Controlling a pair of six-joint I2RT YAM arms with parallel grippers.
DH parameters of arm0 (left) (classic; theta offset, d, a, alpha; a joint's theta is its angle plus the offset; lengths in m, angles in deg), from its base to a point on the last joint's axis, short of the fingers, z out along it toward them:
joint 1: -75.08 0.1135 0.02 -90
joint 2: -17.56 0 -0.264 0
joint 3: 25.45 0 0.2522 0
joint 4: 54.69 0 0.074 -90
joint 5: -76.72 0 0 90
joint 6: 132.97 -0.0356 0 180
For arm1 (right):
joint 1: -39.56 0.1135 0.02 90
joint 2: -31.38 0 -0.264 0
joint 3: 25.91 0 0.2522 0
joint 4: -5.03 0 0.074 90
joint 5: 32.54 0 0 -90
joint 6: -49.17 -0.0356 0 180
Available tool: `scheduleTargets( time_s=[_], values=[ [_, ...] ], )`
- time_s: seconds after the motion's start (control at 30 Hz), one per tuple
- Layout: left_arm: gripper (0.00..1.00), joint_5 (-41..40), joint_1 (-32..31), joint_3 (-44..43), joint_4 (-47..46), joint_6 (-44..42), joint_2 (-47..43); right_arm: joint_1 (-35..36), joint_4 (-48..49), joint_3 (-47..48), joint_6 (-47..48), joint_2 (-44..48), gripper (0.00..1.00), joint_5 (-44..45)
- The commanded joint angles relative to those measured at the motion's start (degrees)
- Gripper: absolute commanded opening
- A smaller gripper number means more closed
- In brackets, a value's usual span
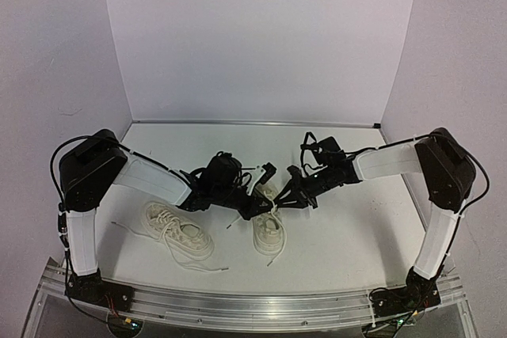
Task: Tie the shoes
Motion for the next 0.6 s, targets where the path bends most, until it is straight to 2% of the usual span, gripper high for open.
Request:
scheduleTargets(
  time_s=[0.0,0.13,0.27,0.47,0.57],
  values=[
    [0.0,1.6,-0.2,-2.6,-2.7,-0.3,0.1,1.3,1.6,2.2,-1.2,-1.6,0.13,-0.5],
    [0.0,1.3,-0.2,-2.0,-2.7,-0.5,-0.7,1.3,1.6,1.9,-1.4,-1.3,0.0,-0.3],
    [0.02,-0.1,-0.2,-1.1,-1.4,-1.2,-2.6,1.3,1.5,1.5,-1.5,-0.4,0.0,0.2],
    [0.19,-0.9,0.0,0.1,4.4,-3.1,-7.5,1.2,1.2,1.3,-1.3,1.5,0.0,1.6],
    [0.25,-1.4,0.3,2.2,7.3,-3.8,-11.2,1.2,0.9,1.1,-1.1,2.1,0.0,2.3]
  ],
)
